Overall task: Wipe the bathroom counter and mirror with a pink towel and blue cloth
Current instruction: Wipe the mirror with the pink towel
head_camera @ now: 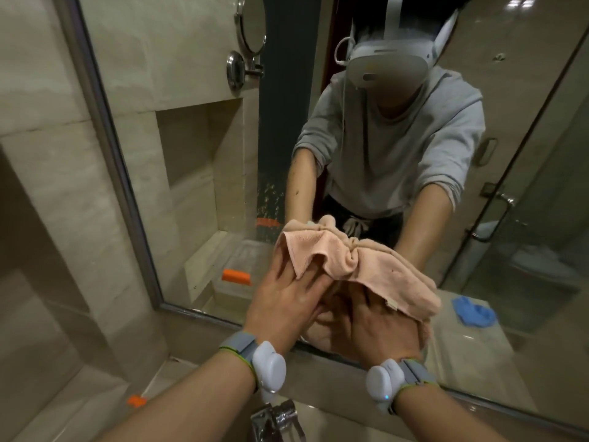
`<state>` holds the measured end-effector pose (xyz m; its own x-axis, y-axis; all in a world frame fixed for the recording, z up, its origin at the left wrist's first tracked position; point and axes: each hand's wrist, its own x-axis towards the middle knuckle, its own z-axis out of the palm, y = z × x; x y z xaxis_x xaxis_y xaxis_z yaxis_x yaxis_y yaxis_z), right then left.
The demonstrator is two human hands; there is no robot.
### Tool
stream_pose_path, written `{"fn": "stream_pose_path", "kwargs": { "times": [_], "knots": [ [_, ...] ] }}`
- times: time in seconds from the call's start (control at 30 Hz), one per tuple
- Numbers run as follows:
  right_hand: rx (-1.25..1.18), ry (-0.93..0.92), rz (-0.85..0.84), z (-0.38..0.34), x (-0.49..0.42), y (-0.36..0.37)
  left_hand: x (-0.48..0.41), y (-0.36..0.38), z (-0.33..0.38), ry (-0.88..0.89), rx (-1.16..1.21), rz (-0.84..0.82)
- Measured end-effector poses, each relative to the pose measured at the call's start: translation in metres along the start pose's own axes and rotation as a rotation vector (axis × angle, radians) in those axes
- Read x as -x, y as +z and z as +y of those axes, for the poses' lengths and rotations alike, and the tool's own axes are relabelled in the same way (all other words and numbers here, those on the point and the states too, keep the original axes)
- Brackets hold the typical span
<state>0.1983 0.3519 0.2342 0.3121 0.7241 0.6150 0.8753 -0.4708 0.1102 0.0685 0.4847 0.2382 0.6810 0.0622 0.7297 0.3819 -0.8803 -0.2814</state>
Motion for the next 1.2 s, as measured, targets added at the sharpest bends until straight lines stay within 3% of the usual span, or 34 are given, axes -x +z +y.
{"fn": "stream_pose_path", "kwargs": {
  "times": [0.17,0.47,0.7,0.97,1.2],
  "knots": [
    [0.016,0.037,0.023,-0.021,-0.03,-0.033,-0.011,-0.027,-0.03,-0.051,0.03,-0.086],
    [0.021,-0.066,0.109,-0.079,-0.114,-0.077,-0.037,-0.092,-0.128,-0.179,0.041,-0.044],
    [0.07,-0.13,0.322,-0.099,-0.131,-0.08,-0.033,-0.092,-0.144,-0.261,0.07,-0.046],
    [0.055,-0.065,0.127,-0.098,-0.128,-0.081,-0.03,-0.093,-0.132,-0.316,0.129,-0.142],
    [-0.019,-0.112,0.074,-0.098,-0.114,-0.076,-0.017,-0.086,-0.119,-0.334,0.109,-0.173]
  ]
}}
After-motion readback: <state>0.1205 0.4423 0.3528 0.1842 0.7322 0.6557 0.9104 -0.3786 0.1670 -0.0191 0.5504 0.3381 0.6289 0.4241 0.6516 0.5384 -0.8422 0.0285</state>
